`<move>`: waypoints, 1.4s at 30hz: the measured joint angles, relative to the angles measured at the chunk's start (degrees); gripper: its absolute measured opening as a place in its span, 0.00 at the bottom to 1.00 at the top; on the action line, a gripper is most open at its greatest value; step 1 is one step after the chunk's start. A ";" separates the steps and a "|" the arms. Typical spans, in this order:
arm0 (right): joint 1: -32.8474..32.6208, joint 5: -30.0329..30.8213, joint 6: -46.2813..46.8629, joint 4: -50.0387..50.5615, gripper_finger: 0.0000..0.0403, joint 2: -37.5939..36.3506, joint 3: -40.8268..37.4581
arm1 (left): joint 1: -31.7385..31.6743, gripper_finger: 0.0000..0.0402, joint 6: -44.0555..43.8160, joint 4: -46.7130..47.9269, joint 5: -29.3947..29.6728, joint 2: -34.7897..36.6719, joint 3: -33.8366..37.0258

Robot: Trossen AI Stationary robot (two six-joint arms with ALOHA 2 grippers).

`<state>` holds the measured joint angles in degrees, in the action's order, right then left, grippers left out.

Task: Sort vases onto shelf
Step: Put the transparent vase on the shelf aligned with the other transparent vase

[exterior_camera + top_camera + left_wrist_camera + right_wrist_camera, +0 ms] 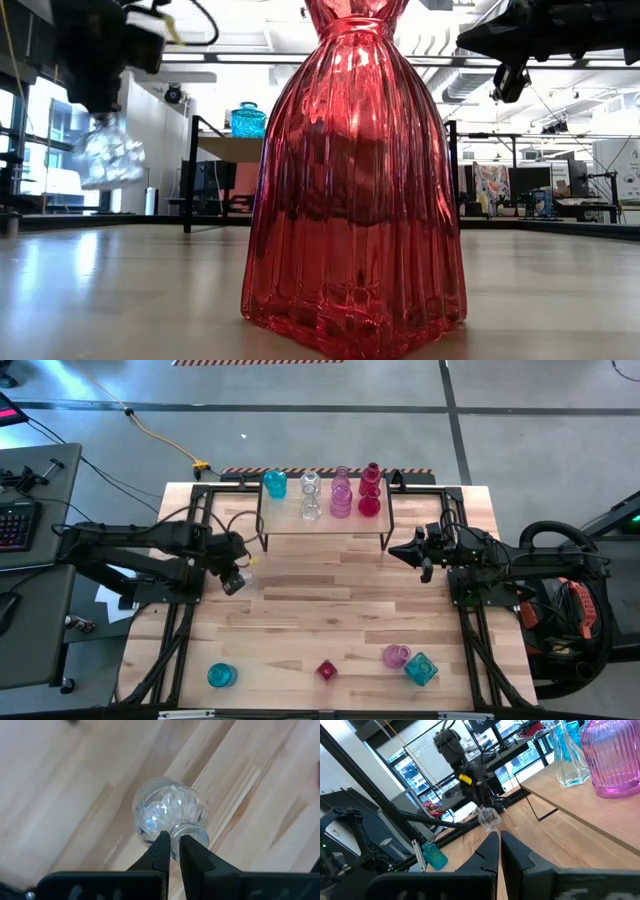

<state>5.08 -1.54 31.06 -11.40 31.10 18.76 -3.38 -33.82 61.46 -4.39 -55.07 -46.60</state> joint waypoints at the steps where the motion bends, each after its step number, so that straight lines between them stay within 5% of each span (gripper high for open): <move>1: 0.00 0.01 0.01 0.01 0.00 -0.01 0.00 | -0.77 0.03 1.14 0.01 -0.02 -0.36 -0.99; 19: 0.00 0.00 -0.01 0.02 0.00 0.01 0.00 | -12.16 0.04 28.31 2.43 2.13 -15.64 -24.63; 42: 0.02 0.00 0.01 0.02 0.00 -0.01 0.00 | -12.15 0.05 56.76 13.95 3.40 -39.65 -54.47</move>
<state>5.10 -1.54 31.07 -11.38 31.10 18.76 -15.53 22.94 75.42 -0.99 -94.72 -101.07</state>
